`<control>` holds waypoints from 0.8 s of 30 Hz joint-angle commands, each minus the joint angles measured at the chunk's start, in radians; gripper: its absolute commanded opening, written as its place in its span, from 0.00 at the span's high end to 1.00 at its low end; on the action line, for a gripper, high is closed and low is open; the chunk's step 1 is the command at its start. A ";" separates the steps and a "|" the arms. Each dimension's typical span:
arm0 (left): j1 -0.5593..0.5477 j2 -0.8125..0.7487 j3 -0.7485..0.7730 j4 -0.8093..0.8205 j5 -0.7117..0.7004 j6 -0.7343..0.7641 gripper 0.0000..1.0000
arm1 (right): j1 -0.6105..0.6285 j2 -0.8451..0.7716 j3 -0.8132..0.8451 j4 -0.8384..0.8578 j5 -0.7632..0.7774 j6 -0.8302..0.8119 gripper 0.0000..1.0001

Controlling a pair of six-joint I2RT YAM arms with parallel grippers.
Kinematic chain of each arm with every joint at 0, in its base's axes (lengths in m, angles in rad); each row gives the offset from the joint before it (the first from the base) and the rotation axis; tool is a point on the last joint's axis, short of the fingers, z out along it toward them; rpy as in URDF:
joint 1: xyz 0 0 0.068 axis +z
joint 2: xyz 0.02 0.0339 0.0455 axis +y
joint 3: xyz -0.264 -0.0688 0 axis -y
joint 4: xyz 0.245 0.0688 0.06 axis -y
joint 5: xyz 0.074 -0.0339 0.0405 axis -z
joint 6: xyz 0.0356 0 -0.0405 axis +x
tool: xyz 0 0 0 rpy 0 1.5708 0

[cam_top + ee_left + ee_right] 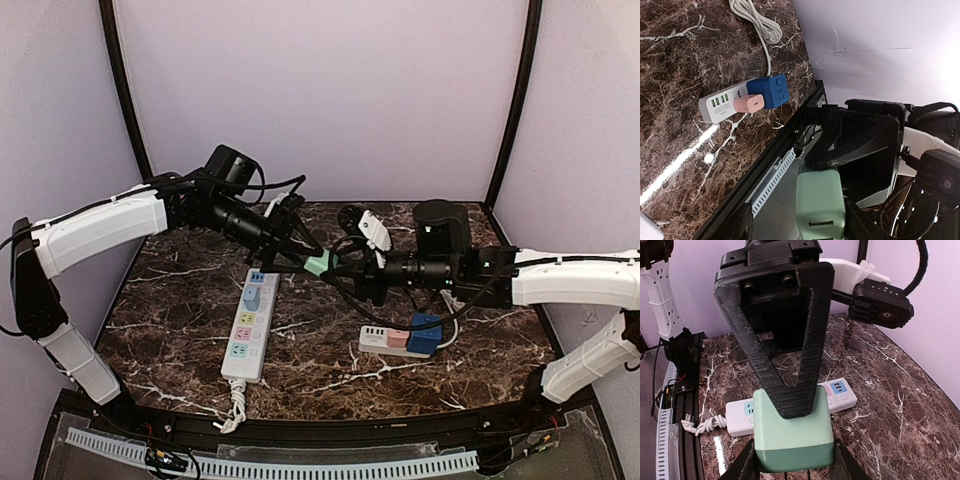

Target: Insert the plug

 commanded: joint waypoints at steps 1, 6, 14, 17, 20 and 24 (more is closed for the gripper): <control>-0.006 -0.032 -0.032 0.122 0.027 -0.095 0.41 | -0.002 0.008 0.032 0.058 -0.021 -0.004 1.00; -0.006 -0.033 -0.041 0.128 0.038 -0.113 0.48 | -0.002 0.009 0.032 0.058 -0.016 -0.009 1.00; -0.009 -0.029 -0.048 0.124 0.056 -0.135 0.52 | -0.002 0.018 0.039 0.051 0.024 -0.019 1.00; -0.008 -0.029 -0.048 0.119 0.064 -0.135 0.52 | -0.002 0.022 0.040 0.050 0.039 -0.028 1.00; -0.008 -0.030 -0.050 0.112 0.071 -0.133 0.52 | -0.002 0.031 0.046 0.049 0.047 -0.033 1.00; -0.009 -0.034 -0.049 0.105 0.076 -0.126 0.55 | -0.002 0.048 0.055 0.050 0.044 -0.035 1.00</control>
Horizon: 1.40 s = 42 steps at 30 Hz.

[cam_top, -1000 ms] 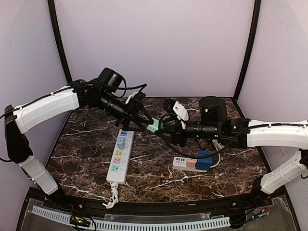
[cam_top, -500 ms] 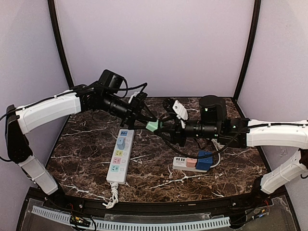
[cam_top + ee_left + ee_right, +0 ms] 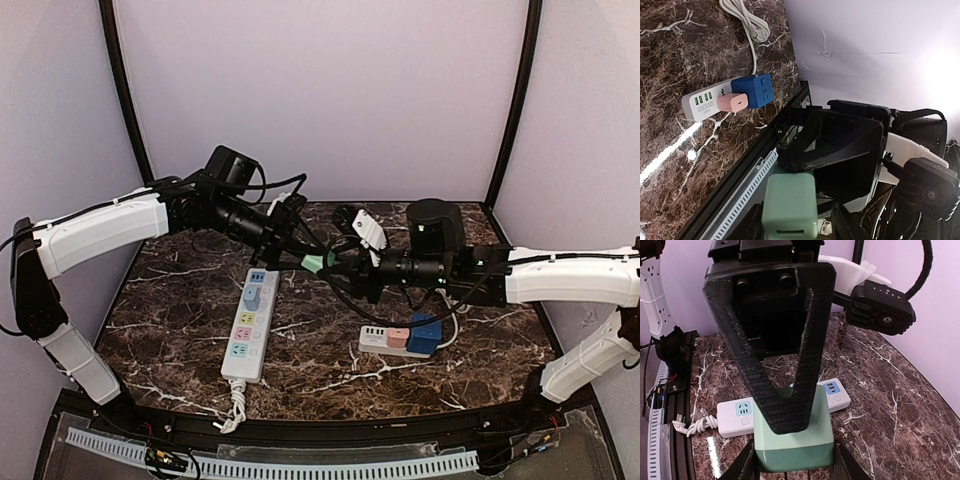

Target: Insert the plug

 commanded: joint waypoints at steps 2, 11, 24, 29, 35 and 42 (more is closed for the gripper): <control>-0.006 -0.029 -0.015 -0.014 0.027 0.012 0.57 | -0.002 0.024 0.040 0.045 0.013 -0.012 1.00; -0.006 -0.008 -0.005 -0.022 0.037 0.021 0.84 | -0.002 0.028 0.036 0.054 0.007 -0.019 1.00; -0.006 0.012 0.009 -0.016 0.022 0.021 0.99 | -0.002 0.022 0.006 0.049 0.059 0.005 0.44; -0.005 0.019 0.021 -0.028 0.005 0.036 0.99 | -0.002 -0.022 -0.035 0.035 0.095 0.012 0.19; -0.002 0.026 0.040 -0.077 -0.028 0.065 0.99 | -0.002 -0.096 -0.102 0.014 0.126 0.036 0.01; 0.002 0.023 0.055 -0.152 -0.069 0.096 0.99 | -0.002 -0.163 -0.154 -0.023 0.136 0.070 0.01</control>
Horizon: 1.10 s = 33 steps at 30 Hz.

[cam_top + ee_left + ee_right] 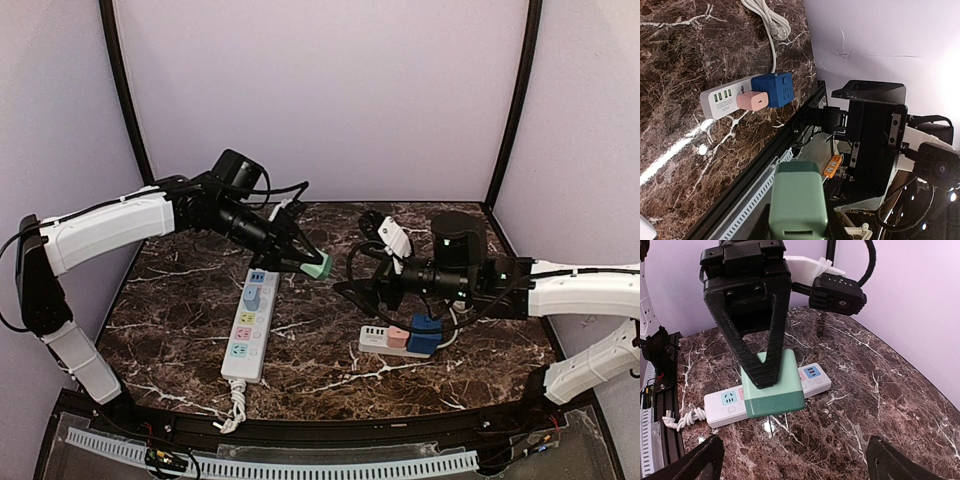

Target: Insert the plug

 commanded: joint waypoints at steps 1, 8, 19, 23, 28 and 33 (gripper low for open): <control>0.003 -0.011 0.035 -0.086 -0.043 0.053 0.99 | -0.002 -0.041 -0.032 -0.026 0.019 0.036 0.02; 0.005 0.004 0.083 -0.299 -0.156 0.176 0.99 | -0.002 -0.060 -0.039 -0.075 0.029 0.085 0.01; 0.004 -0.040 0.056 -0.510 -0.457 0.273 0.99 | -0.002 -0.024 -0.022 -0.092 0.065 0.168 0.01; 0.004 -0.094 -0.011 -0.550 -0.573 0.318 0.99 | -0.002 -0.006 0.010 -0.114 0.072 0.187 0.01; 0.004 -0.186 -0.137 -0.539 -0.585 0.322 0.99 | -0.001 0.013 0.049 -0.193 0.066 0.202 0.01; 0.004 -0.208 -0.209 -0.523 -0.615 0.299 0.99 | 0.000 -0.002 0.031 -0.225 0.114 0.252 0.01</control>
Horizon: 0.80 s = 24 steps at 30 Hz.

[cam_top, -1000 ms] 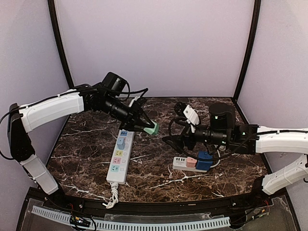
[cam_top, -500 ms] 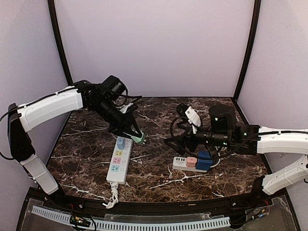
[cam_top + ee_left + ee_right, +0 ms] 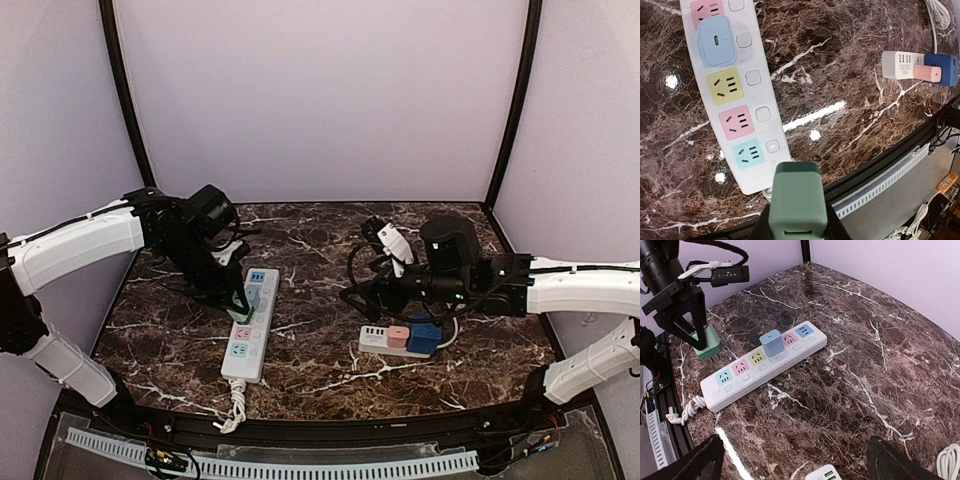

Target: Insert the plug

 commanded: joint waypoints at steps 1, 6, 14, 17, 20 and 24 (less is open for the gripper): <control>0.001 -0.040 -0.078 -0.003 -0.058 -0.011 0.99 | -0.001 -0.014 0.003 -0.045 0.054 0.062 0.01; 0.001 -0.041 -0.123 0.038 -0.086 -0.019 0.99 | 0.000 -0.015 -0.004 -0.046 0.075 0.075 0.01; 0.003 0.032 -0.118 0.074 -0.126 0.063 0.99 | -0.001 -0.009 0.001 -0.051 0.087 0.078 0.01; 0.010 0.063 -0.107 0.067 -0.134 0.086 0.99 | 0.000 -0.009 -0.002 -0.053 0.091 0.079 0.01; 0.017 0.091 -0.096 0.064 -0.142 0.098 0.99 | -0.001 -0.012 -0.003 -0.054 0.096 0.081 0.01; 0.029 0.110 -0.088 0.072 -0.144 0.098 0.99 | -0.001 -0.013 -0.006 -0.054 0.101 0.076 0.01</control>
